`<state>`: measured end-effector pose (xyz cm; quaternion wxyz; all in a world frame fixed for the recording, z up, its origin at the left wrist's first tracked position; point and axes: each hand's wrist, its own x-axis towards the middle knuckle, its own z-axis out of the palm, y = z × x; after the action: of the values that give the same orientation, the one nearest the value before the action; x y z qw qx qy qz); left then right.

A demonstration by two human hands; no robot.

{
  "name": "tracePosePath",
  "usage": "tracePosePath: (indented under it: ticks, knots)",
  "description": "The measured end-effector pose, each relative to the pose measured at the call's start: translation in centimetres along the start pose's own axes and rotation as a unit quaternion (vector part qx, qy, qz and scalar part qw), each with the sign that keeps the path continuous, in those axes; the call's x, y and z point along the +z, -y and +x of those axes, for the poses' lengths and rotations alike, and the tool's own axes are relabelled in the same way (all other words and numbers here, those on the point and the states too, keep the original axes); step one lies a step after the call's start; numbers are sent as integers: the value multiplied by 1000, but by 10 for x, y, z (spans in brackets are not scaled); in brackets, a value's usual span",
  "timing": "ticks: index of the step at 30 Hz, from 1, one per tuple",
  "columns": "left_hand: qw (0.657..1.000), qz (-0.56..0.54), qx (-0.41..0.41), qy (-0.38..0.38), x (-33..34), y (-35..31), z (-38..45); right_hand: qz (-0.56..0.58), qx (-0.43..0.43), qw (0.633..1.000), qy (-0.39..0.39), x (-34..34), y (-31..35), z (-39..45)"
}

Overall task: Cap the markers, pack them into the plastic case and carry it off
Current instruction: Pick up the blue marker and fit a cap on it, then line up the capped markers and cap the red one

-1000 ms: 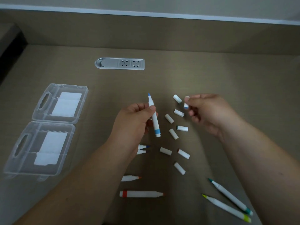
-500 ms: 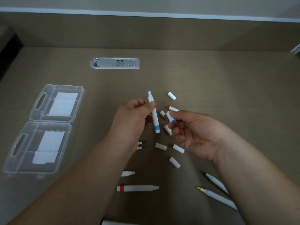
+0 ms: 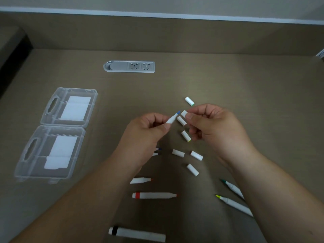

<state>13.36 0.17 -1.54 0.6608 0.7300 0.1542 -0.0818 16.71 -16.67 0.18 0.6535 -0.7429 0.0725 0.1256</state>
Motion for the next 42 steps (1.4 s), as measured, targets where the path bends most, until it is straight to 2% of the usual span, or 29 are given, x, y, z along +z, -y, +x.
tracePosePath:
  ticks: [7,14,19,26,31,33,35,38,40,42]
  knots:
    - [996,84,13,18,-15,4,-8,-57,-12,998,28,3,1,-7]
    - [973,208,84,59,-20,3,-21,-207,-57,970,112,-6,13,-17]
    - [969,215,107,61,-16,3,-28,-196,-56,974,99,-2,12,-29]
    - [972,202,99,60,-17,7,-44,-182,-39,979,79,11,-1,-46]
    - [972,206,76,85,-27,13,-64,-214,-52,965,144,11,1,-57]
    - [956,266,77,101,-37,19,-75,-201,-42,967,154,5,-5,-61]
    - [931,334,78,124,-44,28,-88,-200,-37,971,125,-1,-16,-61]
    - [876,431,133,171,-50,40,-106,-245,-45,966,74,-8,-34,-62]
    - [850,461,162,197,-49,49,-114,-303,-65,948,75,-7,-44,-65]
    - [824,494,180,212,-49,57,-119,-371,-115,915,110,0,-52,-71]
